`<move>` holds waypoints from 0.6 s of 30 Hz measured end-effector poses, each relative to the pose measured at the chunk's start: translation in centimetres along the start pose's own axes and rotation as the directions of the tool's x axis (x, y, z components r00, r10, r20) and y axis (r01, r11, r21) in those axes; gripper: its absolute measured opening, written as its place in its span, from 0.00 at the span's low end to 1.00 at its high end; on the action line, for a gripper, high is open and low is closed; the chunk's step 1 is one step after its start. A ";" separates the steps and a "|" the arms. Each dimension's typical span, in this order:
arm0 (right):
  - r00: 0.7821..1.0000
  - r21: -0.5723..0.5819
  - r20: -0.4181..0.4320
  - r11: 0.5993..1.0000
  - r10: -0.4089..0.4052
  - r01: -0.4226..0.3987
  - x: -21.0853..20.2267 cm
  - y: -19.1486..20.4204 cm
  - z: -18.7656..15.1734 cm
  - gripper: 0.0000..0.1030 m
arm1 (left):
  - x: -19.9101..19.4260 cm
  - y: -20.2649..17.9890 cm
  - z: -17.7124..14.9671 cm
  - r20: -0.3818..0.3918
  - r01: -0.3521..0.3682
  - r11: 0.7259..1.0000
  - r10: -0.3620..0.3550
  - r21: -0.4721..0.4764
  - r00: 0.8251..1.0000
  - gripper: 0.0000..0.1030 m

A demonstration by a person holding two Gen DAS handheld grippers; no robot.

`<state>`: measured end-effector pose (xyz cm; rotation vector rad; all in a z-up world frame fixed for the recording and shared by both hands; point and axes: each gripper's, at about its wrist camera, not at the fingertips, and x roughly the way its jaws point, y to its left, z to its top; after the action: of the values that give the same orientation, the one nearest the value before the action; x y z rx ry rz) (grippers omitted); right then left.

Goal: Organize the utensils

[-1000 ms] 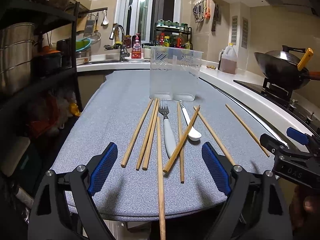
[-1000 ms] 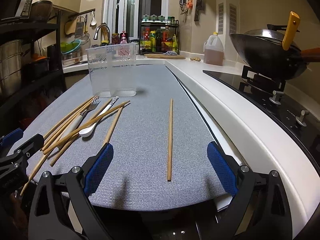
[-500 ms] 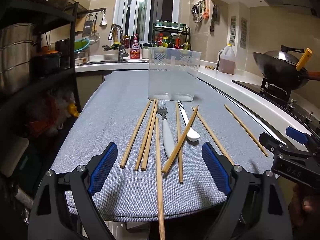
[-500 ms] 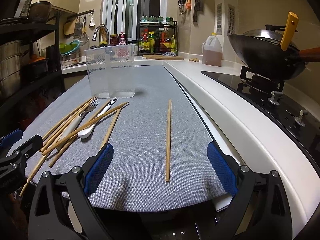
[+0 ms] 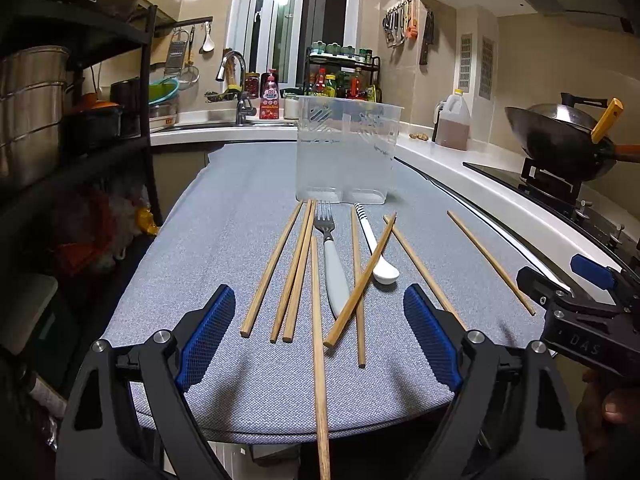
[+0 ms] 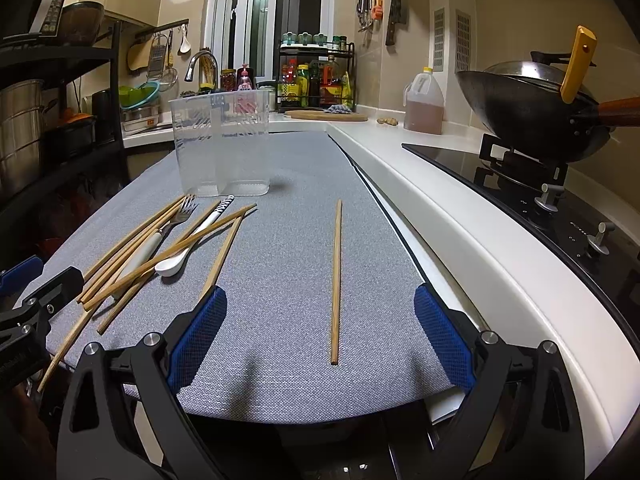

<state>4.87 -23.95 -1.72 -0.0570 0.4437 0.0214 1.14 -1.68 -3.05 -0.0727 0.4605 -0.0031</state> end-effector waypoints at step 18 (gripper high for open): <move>1.000 -0.007 0.007 1.000 -0.008 0.008 -0.2 0.2 0.0 0.90 | 0.0 -0.1 0.0 0.000 -0.001 1.000 0.001 0.000 1.000 0.81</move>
<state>4.69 -23.79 -1.68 -0.0651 0.4363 0.0156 1.15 -1.75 -3.07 -0.0728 0.4609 -0.0017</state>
